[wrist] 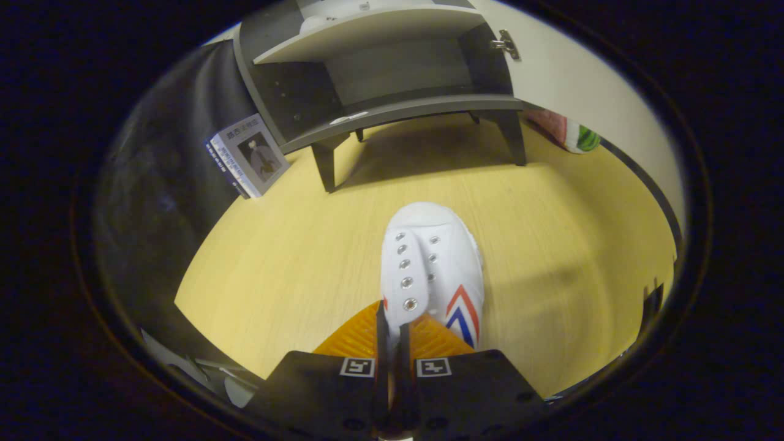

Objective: Open the shoe cabinet door, grab the shoes and put them into the shoe cabinet, then close the shoe cabinet door.

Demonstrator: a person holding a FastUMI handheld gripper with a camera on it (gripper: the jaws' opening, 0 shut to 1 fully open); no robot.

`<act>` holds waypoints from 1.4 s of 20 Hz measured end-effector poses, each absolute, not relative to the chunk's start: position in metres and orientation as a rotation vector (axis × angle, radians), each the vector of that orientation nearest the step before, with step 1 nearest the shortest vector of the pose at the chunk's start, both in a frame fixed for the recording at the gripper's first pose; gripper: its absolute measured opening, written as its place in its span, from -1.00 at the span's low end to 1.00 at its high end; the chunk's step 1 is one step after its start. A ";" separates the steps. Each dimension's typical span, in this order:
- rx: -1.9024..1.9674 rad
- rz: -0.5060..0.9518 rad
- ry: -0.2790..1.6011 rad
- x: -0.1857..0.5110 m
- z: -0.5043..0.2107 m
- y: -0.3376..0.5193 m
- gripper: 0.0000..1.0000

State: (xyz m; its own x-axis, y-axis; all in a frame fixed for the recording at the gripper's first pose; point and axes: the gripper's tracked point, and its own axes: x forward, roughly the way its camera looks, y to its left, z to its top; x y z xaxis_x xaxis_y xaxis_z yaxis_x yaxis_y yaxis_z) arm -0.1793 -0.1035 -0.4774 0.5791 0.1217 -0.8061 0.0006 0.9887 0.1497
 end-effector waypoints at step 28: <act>0.100 -0.099 0.471 -0.060 -0.206 -0.072 -0.95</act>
State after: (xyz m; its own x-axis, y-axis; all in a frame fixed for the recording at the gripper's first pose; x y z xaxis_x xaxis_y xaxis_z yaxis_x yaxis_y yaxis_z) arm -0.0599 -0.0717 -0.2055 0.8867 -0.0718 -0.4567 0.1178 0.9904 0.0729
